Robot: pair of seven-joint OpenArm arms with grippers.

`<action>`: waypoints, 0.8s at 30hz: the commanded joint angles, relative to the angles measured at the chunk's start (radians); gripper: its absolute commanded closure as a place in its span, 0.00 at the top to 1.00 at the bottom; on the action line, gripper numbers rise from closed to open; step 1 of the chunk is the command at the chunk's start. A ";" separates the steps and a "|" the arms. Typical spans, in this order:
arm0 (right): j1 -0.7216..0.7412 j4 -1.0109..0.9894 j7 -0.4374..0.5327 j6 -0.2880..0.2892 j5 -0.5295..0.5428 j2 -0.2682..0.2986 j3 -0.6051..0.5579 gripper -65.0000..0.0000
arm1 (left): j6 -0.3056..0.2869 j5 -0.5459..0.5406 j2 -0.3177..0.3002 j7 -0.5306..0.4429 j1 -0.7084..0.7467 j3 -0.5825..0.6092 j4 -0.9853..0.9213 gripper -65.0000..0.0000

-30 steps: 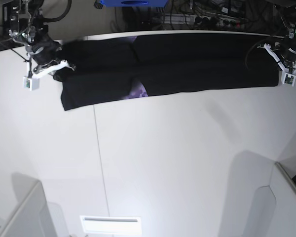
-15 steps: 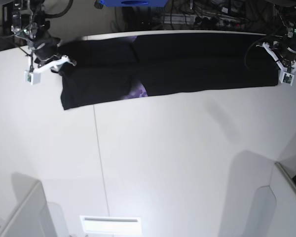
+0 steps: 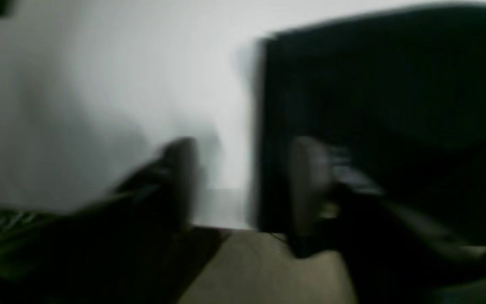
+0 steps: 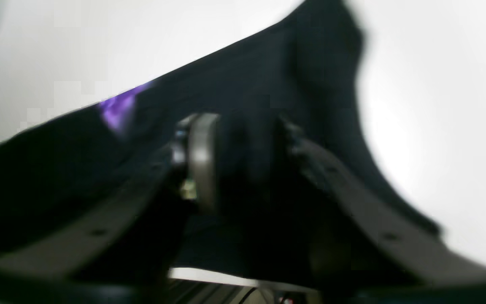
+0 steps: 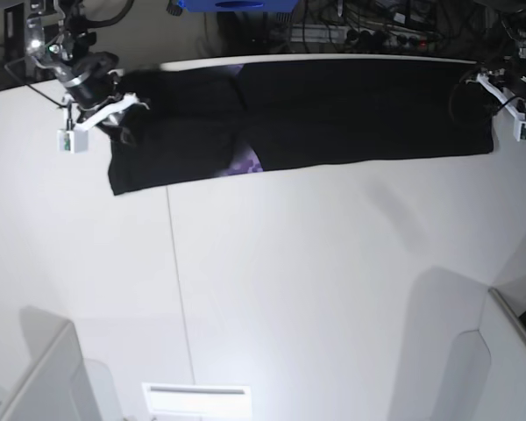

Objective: Fold the T-shirt properly
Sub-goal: 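Move both grippers to the ends of the folded strip and grasp them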

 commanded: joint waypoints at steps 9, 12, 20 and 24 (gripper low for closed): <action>0.061 -0.166 0.020 0.007 0.005 -0.008 -0.029 0.00 | 0.006 0.007 0.037 -0.015 -0.083 0.046 -0.128 0.00; 0.087 -0.224 0.020 0.007 0.005 -0.008 -0.029 0.00 | 0.006 0.008 0.034 -0.022 -0.111 0.046 -0.187 0.00; 0.150 -0.327 0.020 0.007 0.003 -0.008 -0.029 0.00 | 0.087 0.008 0.016 -0.149 -0.143 0.181 -0.352 0.00; 0.196 -0.368 0.020 0.007 0.003 -0.008 -0.032 0.00 | 0.124 0.008 0.016 -0.177 -0.201 0.217 -0.418 0.00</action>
